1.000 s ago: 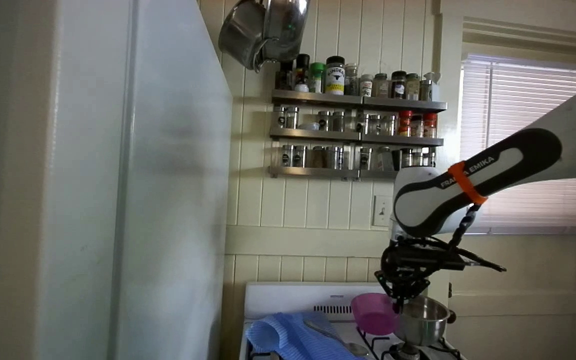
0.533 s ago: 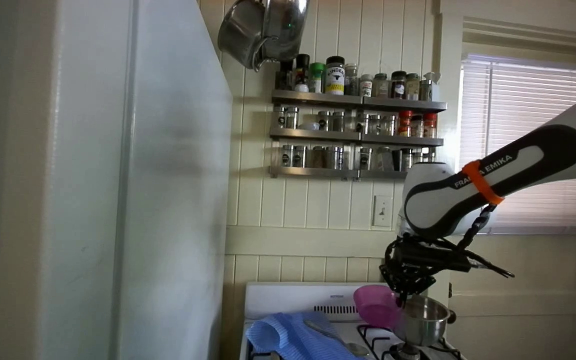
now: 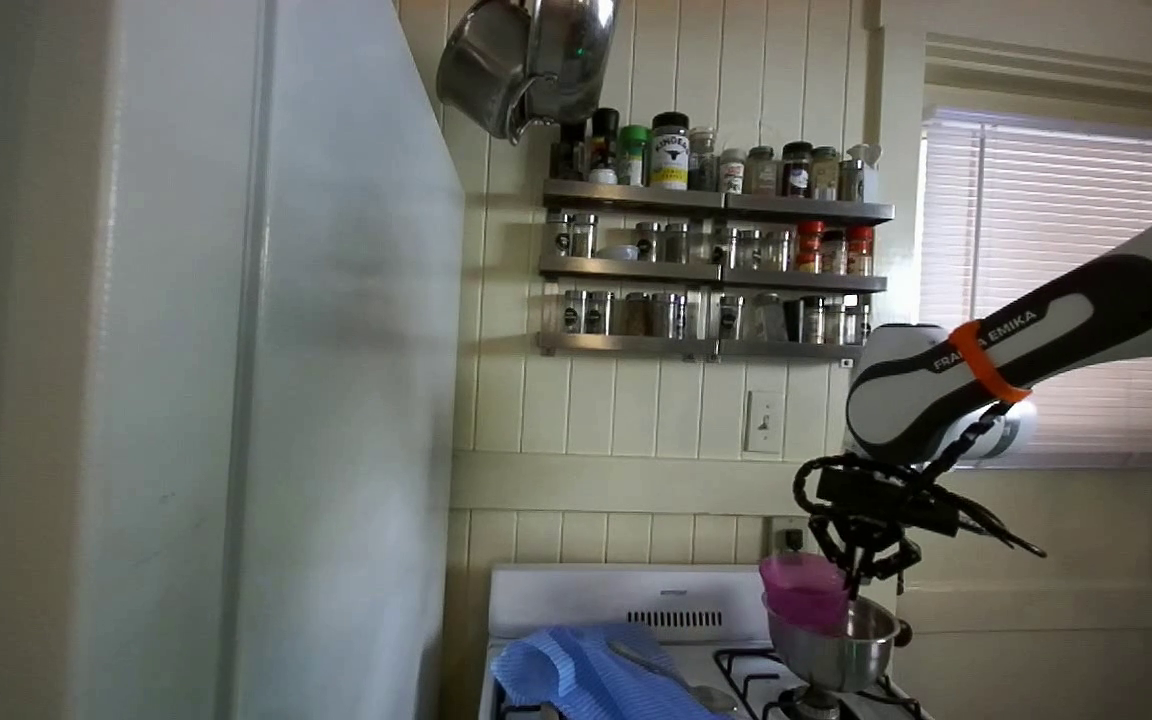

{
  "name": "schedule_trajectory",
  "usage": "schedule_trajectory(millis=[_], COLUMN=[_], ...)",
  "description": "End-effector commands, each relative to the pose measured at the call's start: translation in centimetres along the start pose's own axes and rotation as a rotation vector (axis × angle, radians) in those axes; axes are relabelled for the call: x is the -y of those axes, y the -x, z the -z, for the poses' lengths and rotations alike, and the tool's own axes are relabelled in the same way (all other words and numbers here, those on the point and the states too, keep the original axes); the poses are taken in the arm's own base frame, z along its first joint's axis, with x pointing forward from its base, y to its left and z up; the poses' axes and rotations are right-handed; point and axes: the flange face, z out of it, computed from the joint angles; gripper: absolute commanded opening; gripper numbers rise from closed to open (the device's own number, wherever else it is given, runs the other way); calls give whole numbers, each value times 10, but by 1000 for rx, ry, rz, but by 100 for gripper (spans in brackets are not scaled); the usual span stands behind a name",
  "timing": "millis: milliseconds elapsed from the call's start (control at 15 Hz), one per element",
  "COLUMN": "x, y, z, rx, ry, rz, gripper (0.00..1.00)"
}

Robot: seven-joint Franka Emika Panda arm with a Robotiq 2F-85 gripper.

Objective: Pick up the pink bowl and spoon, then put them inside the silver bowl

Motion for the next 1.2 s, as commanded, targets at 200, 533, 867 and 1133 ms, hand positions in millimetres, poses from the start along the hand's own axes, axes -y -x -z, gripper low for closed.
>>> schedule_trajectory(millis=[200,533,867,1133], x=[-16,-2,0,-5], y=[-24,-32,-32,-27], z=[-18,-35,-51,-55], rx=[1,21,75,93], ry=[-22,-32,-16,-7], rz=[-306,-356,-413,-476], gripper=[1,1,1,1])
